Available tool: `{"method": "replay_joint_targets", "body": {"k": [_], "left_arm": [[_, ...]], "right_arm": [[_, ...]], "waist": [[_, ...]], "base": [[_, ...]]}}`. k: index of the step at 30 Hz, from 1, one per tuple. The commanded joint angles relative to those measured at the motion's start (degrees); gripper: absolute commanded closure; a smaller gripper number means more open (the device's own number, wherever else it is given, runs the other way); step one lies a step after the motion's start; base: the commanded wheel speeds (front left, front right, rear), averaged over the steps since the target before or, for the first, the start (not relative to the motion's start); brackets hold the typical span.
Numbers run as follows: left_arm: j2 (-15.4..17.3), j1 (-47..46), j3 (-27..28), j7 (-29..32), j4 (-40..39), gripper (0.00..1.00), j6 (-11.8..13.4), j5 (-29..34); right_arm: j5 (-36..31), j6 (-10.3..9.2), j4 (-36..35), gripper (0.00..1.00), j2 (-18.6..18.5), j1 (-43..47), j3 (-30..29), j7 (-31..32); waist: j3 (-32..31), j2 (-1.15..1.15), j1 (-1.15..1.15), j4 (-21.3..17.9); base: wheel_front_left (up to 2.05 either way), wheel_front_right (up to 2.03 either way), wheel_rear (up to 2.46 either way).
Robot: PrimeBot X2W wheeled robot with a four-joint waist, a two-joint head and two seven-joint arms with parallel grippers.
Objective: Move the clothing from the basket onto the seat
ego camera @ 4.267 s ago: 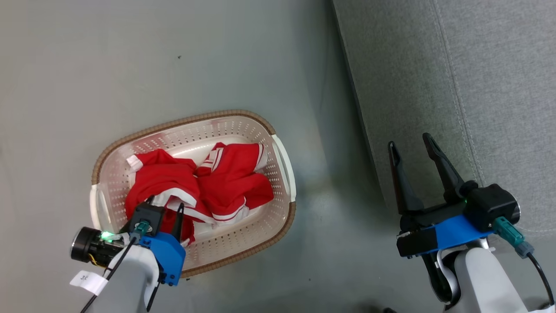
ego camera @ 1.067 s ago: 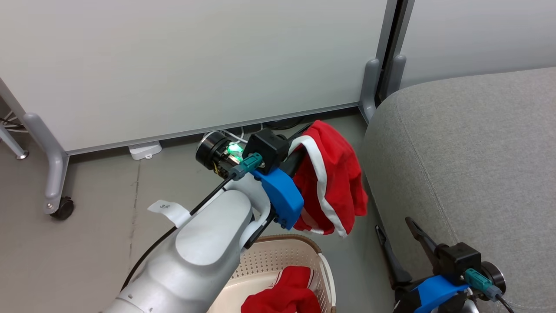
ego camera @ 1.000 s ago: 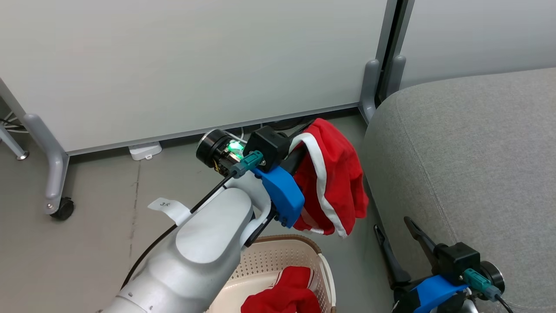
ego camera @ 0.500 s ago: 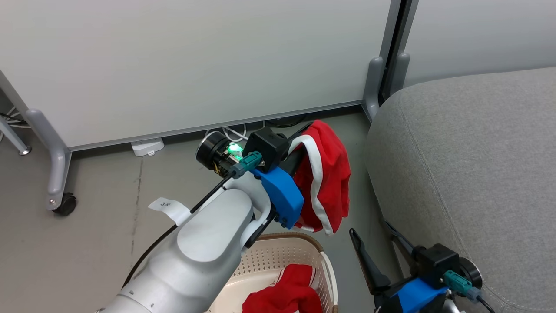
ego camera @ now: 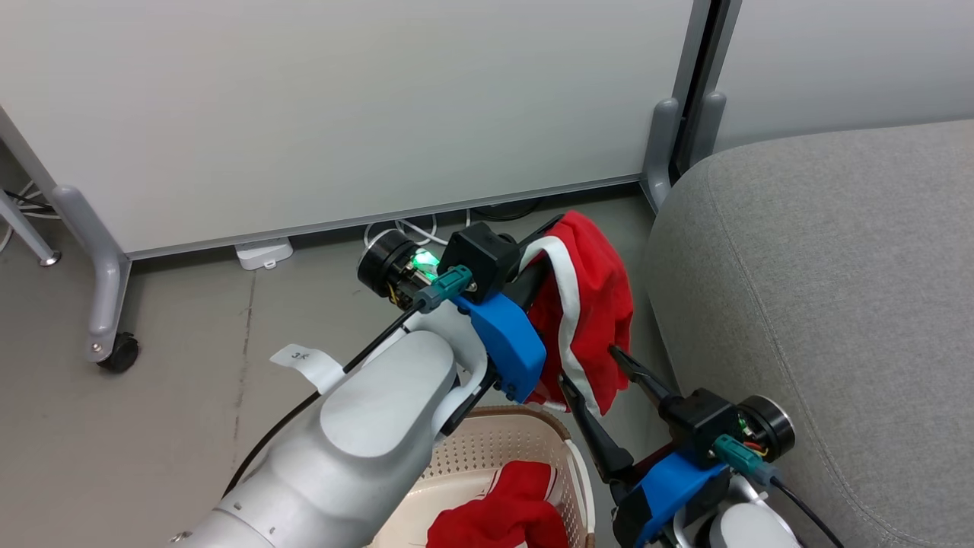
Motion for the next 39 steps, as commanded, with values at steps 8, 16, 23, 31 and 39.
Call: {"method": "replay_joint_targets", "body": {"k": [8, 16, 23, 31, 39], "left_arm": [[-0.03, -1.45, -2.28, -0.45, -0.76, 1.0, 0.9, -1.82], [-0.04, -1.5, -4.41, -0.47, -0.83, 1.0, 1.02, -3.64], [-0.03, -1.95, -6.05, -0.54, -0.93, 1.0, 1.3, -4.88], [-0.02, -2.56, -7.43, -0.62, -0.63, 1.0, 1.58, -6.09], [-0.03, -3.28, -8.68, -0.87, -0.32, 1.0, 1.55, -6.74]], "right_arm": [[1.73, 0.03, 5.58, 0.0, -0.22, -5.07, 0.87, -1.61], [3.09, 0.03, 12.12, 0.0, -0.2, -9.25, -1.05, -3.29], [4.58, 0.03, 17.92, 0.0, -0.2, -13.19, -1.06, -3.94], [6.58, 0.03, 23.44, 0.0, -0.2, -16.85, -2.67, -5.51], [6.78, 0.03, 26.69, 0.0, -0.2, -18.99, -1.78, -6.43]], "waist": [[-0.3, 0.0, 0.0, 0.3], [-0.85, 0.0, 0.0, 0.72], [-1.05, 0.0, 0.0, 1.08], [-0.89, 0.0, 0.0, 1.67], [-0.49, 0.0, 0.0, 2.03]], "base": [[0.0, 0.0, 0.0], [0.0, 0.0, 0.0], [0.0, 0.0, 0.0], [0.0, 0.0, 0.0], [0.0, 0.0, 0.0]]}}
